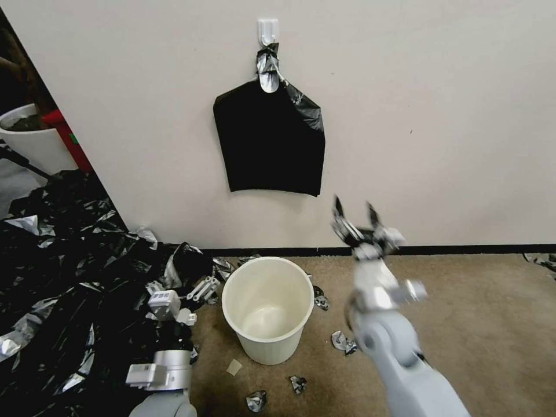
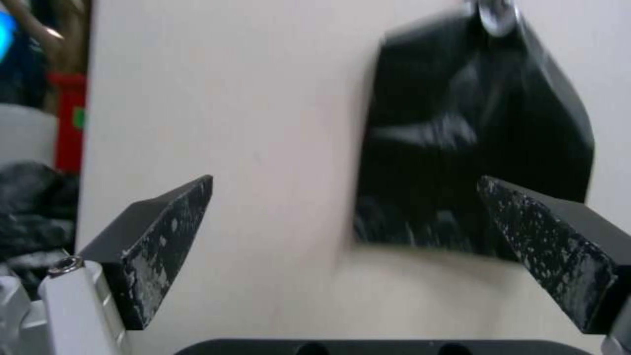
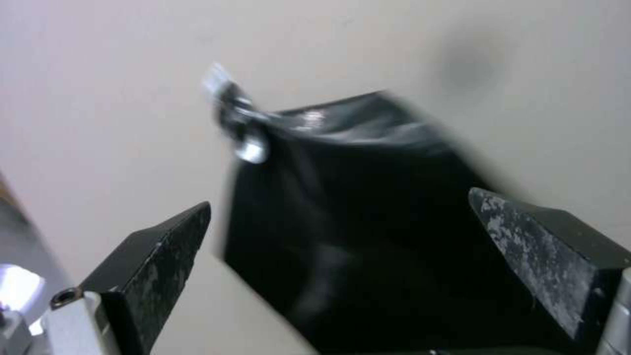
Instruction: Place a trash bag onto the trash bin.
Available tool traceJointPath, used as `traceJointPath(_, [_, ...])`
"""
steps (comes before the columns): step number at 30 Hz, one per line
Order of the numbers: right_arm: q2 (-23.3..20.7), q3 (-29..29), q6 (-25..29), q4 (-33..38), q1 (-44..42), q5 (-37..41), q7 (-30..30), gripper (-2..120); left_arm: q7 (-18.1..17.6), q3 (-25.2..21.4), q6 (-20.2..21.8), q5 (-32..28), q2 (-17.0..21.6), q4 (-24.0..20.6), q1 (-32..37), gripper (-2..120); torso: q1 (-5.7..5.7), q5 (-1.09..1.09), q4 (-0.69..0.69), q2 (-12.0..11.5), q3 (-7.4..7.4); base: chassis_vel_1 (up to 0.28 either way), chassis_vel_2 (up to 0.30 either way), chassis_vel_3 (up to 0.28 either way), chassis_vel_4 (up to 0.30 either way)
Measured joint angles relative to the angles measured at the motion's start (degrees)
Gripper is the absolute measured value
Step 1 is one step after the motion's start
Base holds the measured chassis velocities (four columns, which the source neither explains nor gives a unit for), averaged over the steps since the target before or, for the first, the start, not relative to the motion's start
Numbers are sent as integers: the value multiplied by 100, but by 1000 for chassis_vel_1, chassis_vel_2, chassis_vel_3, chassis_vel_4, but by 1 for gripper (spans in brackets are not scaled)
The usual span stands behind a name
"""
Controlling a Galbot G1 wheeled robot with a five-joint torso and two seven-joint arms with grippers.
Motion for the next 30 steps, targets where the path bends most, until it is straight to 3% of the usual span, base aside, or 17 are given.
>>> traceJointPath(9, [543, -562, 213, -1094, 1545, 1185, -316, 100, -10, -57, -121, 90, -247, -148, 185, 100, 0, 1, 2, 0, 1, 0, 0, 0, 0])
traceJointPath(11, [765, -734, 212, -1685, 2256, 1630, -359, 100, -9, -172, -122, 206, -322, -169, 243, 100, 0, -1, 1, 0, 0, 0, 0, 0, 0])
traceJointPath(17, [1272, -768, 191, -2611, 3245, 1843, -388, 100, -12, -406, -104, 258, -436, -297, 318, 100, 0, 1, 1, 0, 0, 0, 0, 0, 0])
traceJointPath(30, [1327, -510, 193, -3291, 3625, 1611, -709, 100, -162, -486, 151, 175, -486, -566, 345, 100, 0, 2, 0, 0, 0, 0, 0, 0, 0])
